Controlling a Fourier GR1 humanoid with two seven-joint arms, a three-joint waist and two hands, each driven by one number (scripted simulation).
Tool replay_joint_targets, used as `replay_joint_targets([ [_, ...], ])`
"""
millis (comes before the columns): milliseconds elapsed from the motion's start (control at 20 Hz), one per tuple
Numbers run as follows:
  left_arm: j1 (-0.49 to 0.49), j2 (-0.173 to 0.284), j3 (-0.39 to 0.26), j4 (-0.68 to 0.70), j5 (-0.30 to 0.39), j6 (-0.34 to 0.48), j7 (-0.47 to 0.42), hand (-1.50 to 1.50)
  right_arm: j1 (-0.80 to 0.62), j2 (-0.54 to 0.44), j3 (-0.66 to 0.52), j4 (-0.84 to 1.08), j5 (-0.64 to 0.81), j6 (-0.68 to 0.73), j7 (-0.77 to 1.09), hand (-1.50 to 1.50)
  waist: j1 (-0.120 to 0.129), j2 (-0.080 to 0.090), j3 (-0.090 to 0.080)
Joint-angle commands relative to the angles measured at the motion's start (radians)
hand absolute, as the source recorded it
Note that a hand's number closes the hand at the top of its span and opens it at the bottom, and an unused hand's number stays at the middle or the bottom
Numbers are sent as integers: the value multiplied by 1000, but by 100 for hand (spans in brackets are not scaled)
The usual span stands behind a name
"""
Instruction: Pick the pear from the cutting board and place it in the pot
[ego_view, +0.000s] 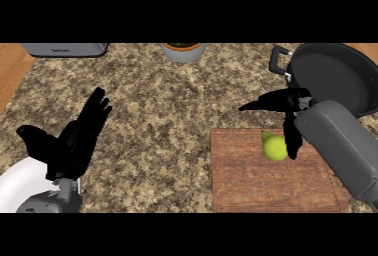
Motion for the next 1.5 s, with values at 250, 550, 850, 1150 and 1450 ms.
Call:
replay_joint_targets([
  [250,-37,-6,37,9,-15,-12,23,0,48,9,39,14,171,0,-77,-150,-2,0,0],
  [550,22,-23,35,21,-15,-40,-12,0,53,53,68,43,267,-16,-100,-150,-1,0,0],
  [850,-5,-38,57,44,-32,-46,-48,0,77,74,31,113,337,-78,-159,-150,-2,0,0],
  [1150,-9,-42,46,15,-36,-44,1,0,77,93,0,118,290,-108,-280,150,0,0,0],
  [1450,-21,-41,46,-45,-50,-40,63,0,19,107,-32,165,332,-110,-326,150,3,0,0],
])
